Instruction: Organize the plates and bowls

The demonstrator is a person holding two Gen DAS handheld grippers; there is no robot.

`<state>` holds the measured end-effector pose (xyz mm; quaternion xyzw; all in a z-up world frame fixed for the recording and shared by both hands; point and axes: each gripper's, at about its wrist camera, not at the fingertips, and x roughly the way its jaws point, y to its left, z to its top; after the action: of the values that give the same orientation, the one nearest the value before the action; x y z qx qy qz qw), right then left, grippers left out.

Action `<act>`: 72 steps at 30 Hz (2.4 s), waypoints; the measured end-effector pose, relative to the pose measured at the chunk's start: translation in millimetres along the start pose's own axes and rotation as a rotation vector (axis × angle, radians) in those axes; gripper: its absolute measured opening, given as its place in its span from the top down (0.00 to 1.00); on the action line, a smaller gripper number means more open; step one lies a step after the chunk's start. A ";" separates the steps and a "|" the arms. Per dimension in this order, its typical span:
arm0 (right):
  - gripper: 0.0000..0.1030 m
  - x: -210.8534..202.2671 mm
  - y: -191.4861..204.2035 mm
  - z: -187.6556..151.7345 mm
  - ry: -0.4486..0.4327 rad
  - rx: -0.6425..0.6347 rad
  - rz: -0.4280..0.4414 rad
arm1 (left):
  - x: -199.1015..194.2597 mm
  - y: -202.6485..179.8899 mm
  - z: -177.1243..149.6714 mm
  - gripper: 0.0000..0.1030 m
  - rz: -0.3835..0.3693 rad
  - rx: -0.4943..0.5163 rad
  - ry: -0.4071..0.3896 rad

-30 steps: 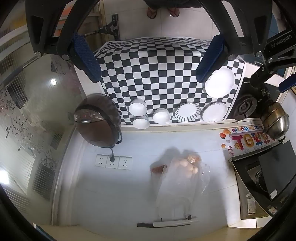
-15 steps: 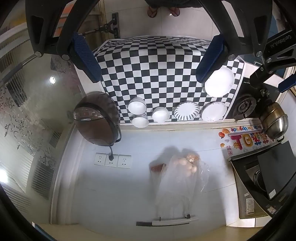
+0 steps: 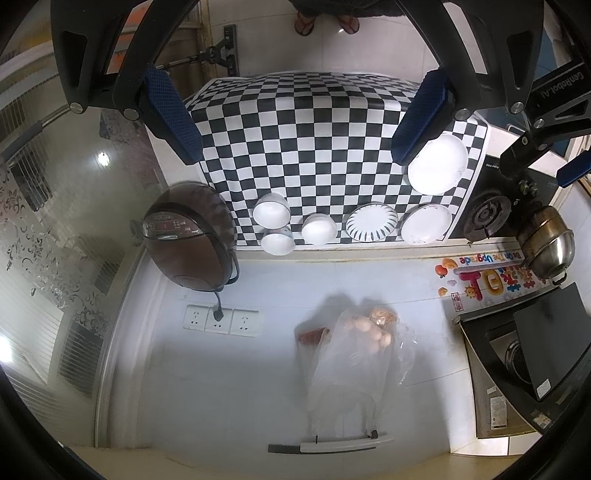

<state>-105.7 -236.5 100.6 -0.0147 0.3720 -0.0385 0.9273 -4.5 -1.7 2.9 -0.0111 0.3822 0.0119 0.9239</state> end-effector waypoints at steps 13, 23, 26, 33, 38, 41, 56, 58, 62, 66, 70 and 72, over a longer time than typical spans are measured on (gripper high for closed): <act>0.00 5.9 -2.5 2.7 0.007 -0.004 0.000 | 0.0 0.2 1.1 0.00 0.001 0.001 0.002; 0.00 2.2 -1.6 3.7 -0.008 -0.014 -0.004 | 0.1 4.9 8.1 0.00 0.004 -0.007 -0.010; 0.00 1.0 -1.5 4.1 -0.011 -0.014 -0.004 | -1.0 6.3 11.0 0.00 0.005 -0.007 -0.012; 0.00 -0.7 -1.9 5.5 -0.015 -0.013 -0.004 | -1.1 6.9 12.0 0.00 0.006 -0.009 -0.013; 0.00 -0.4 -2.2 5.6 -0.014 -0.013 -0.004 | -0.8 7.8 13.0 0.00 0.006 -0.007 -0.014; 0.00 -0.5 -2.1 5.5 -0.014 -0.013 -0.003 | -1.3 8.2 12.6 0.00 0.007 -0.010 -0.011; 0.00 4.1 -3.8 9.1 -0.008 -0.006 0.024 | -0.2 8.2 13.3 0.00 0.022 -0.007 -0.016; 0.00 8.9 -8.5 9.4 -0.017 0.004 0.026 | 2.5 5.0 12.1 0.00 0.022 -0.005 -0.025; 0.00 24.3 -26.7 10.3 -0.118 0.034 0.045 | 25.4 -3.5 17.5 0.00 0.022 -0.006 -0.016; 0.00 79.1 -50.5 19.3 -0.013 0.096 0.130 | 75.8 -10.5 28.8 0.00 0.003 -0.017 0.057; 0.00 138.5 -64.7 24.5 0.087 0.109 0.171 | 123.0 -10.4 35.7 0.00 0.043 -0.025 0.102; 0.00 169.4 -64.8 25.8 0.134 0.102 0.187 | 147.1 -3.7 38.2 0.00 0.054 -0.044 0.136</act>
<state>30.3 -315.1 6.3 0.0697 0.4303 0.0285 0.8995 126.7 -2.3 -74.0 -0.0218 0.4441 0.0445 0.8946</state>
